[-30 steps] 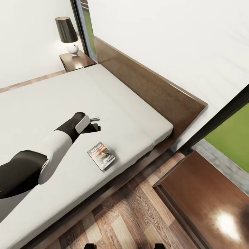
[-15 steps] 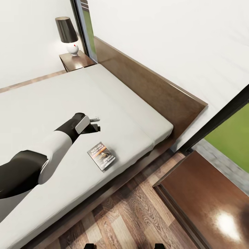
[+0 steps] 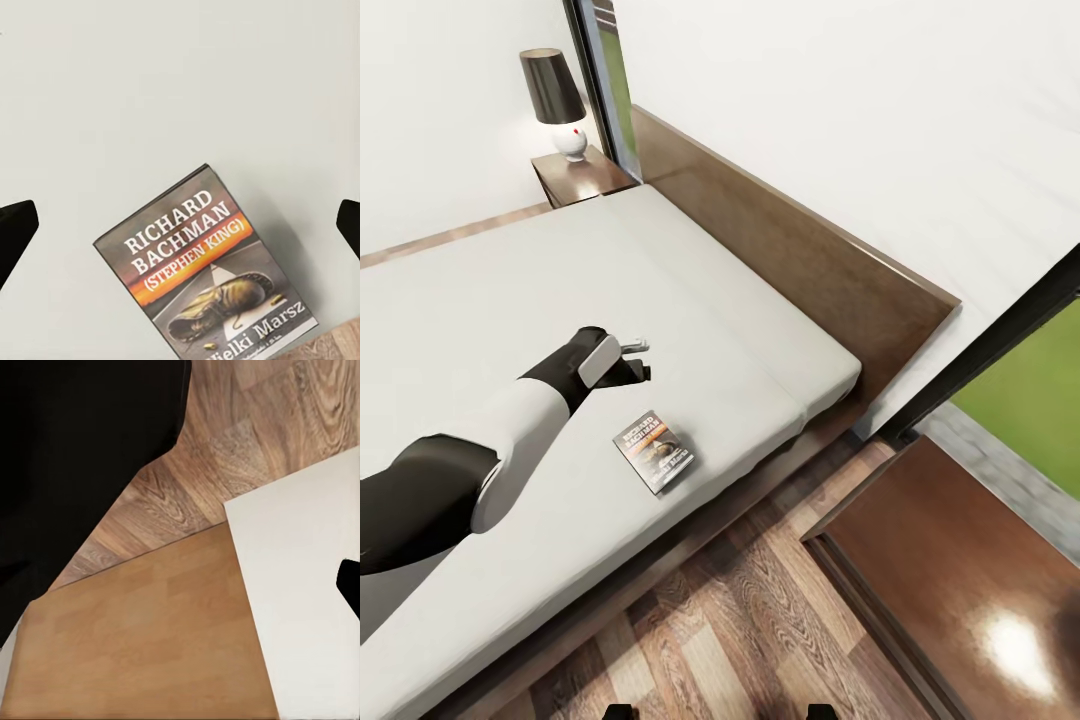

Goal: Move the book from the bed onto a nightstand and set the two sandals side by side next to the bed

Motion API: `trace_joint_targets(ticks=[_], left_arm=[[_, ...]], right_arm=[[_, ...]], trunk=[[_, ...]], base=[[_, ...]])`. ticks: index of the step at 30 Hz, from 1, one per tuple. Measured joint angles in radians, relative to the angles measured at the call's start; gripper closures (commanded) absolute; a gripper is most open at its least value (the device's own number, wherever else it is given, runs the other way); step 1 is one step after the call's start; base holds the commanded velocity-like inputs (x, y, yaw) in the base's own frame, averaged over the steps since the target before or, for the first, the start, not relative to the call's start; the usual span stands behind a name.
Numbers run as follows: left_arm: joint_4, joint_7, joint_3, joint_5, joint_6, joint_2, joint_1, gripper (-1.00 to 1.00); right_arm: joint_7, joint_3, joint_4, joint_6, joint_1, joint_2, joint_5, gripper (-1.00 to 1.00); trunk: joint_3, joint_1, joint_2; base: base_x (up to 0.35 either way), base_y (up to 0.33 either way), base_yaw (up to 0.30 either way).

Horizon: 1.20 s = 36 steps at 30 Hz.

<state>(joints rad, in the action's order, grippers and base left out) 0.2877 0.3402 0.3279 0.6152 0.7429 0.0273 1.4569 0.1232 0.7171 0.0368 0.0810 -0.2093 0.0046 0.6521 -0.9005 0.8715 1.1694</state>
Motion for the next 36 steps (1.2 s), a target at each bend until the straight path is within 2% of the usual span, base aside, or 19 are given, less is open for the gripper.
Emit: trace_joint_targets(ticks=[9, 36], left_arm=[[0.001, -0.001, 0.004, 0.0, 0.0, 0.001, 0.0, -1.0], [0.008, -0.006, 0.007, -0.003, -0.01, 0.007, 0.0, -1.0]], right_arm=[[-0.001, 0.0, 0.001, 0.002, 0.013, 0.0, 0.0, -1.0], [0.0, -0.001, 0.002, 0.004, 0.041, -0.003, 0.002, -1.0]], trunk=[[-0.004, 0.0, 0.0], [-0.039, 0.0, 0.0]], base=[[0.0, 0.0, 0.0], [0.0, 0.0, 0.0]])
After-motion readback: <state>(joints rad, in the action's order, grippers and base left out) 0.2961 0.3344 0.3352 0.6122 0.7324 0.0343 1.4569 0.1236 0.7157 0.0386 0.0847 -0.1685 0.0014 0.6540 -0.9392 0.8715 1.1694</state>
